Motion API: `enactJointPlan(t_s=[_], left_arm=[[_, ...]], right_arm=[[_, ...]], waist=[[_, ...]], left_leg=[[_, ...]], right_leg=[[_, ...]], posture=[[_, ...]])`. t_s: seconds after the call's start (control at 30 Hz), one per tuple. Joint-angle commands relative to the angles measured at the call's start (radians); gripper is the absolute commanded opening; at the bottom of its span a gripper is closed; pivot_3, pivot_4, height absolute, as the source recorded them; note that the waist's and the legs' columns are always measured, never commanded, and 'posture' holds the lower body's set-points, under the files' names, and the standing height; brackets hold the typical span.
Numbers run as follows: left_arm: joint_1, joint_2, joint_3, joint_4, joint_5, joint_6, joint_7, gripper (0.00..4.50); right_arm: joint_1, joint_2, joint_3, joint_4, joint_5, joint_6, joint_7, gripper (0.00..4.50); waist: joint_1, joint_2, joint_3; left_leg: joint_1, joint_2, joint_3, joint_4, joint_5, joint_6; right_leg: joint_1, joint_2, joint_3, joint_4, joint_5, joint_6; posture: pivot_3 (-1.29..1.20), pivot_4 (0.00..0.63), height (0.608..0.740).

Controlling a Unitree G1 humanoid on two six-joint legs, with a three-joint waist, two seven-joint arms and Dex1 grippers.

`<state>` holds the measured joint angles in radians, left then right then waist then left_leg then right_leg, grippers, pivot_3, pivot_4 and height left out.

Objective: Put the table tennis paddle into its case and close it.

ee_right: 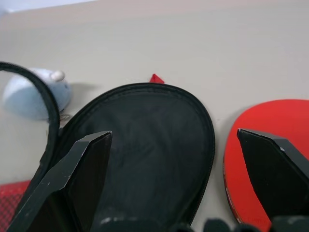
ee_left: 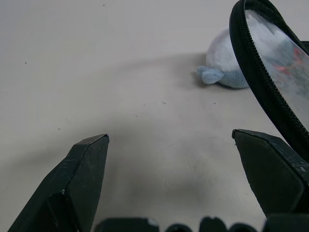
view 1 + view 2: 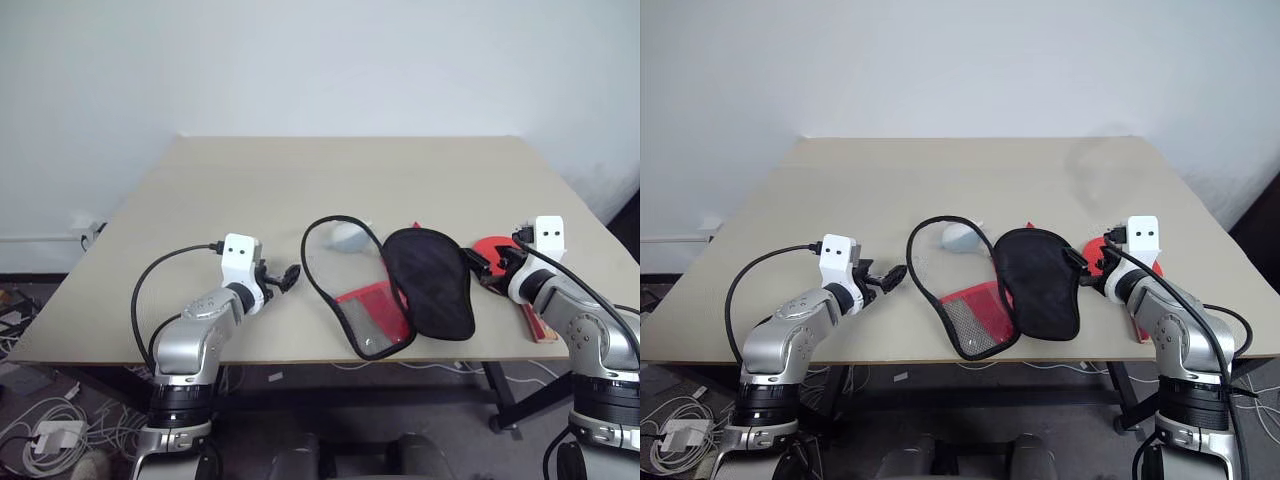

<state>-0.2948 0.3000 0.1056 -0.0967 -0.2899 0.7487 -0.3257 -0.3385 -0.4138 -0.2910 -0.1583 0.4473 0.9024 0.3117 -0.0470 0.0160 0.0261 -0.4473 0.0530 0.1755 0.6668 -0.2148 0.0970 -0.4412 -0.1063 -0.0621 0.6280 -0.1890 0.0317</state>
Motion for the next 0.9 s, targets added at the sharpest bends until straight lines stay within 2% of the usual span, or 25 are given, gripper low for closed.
enactJointPlan(t_s=[0.03, 0.37, 0.47, 0.67, 0.77, 0.9], left_arm=[[-0.042, 0.015, 0.027, -0.005, -0.012, -0.004, 0.000, 4.45], [-0.079, 0.022, 0.002, -0.066, -0.071, 0.056, -0.049, 4.45], [-0.058, 0.003, -0.011, -0.141, -0.106, 0.134, -0.043, 4.45], [-0.048, -0.054, -0.020, -0.239, -0.159, 0.268, 0.005, 4.45], [-0.027, -0.037, -0.028, -0.260, -0.165, 0.281, -0.007, 4.45], [-0.003, 0.004, 0.032, -0.246, -0.170, 0.286, -0.005, 4.45]], right_arm=[[-0.035, -0.005, -0.015, -0.033, 0.008, -0.015, -0.017, 4.50], [-0.031, -0.040, -0.046, 0.020, -0.012, -0.018, -0.051, 4.50], [-0.017, -0.077, -0.054, 0.011, -0.010, -0.001, -0.034, 4.50], [-0.064, -0.144, -0.123, 0.133, 0.008, 0.073, -0.039, 4.50], [-0.074, -0.195, -0.087, 0.204, -0.024, 0.088, -0.008, 4.50], [-0.088, -0.216, -0.044, 0.264, -0.044, 0.078, 0.016, 4.50]], waist=[[0.001, 0.000, 0.000], [0.000, 0.000, 0.000], [0.000, 0.000, 0.000], [0.000, -0.001, 0.000], [-0.001, -0.001, 0.000], [-0.003, -0.001, 0.000]], left_leg=[[0.000, 0.001, 0.000, 0.000, 0.000, 0.000], [0.000, 0.005, 0.003, 0.000, 0.000, 0.000], [0.000, 0.005, 0.004, 0.000, 0.000, 0.000], [0.000, 0.005, 0.003, 0.000, 0.000, 0.000], [0.000, 0.005, 0.002, 0.000, 0.000, 0.000], [0.001, 0.000, 0.002, 0.000, 0.000, 0.000]], right_leg=[[0.000, 0.000, 0.000, 0.000, 0.000, 0.000], [0.000, 0.001, -0.001, -0.001, 0.000, 0.000], [0.000, 0.001, 0.000, -0.001, 0.000, 0.000], [0.001, 0.001, 0.000, -0.002, 0.000, 0.000], [0.001, 0.003, 0.001, -0.002, 0.000, 0.000], [0.001, 0.004, 0.002, -0.002, 0.000, 0.000]], posture=[[0.00, 0.000, 0.724], [0.00, 0.000, 0.724], [0.00, 0.000, 0.724], [0.00, 0.000, 0.724], [0.00, 0.000, 0.724], [0.00, 0.000, 0.724]])
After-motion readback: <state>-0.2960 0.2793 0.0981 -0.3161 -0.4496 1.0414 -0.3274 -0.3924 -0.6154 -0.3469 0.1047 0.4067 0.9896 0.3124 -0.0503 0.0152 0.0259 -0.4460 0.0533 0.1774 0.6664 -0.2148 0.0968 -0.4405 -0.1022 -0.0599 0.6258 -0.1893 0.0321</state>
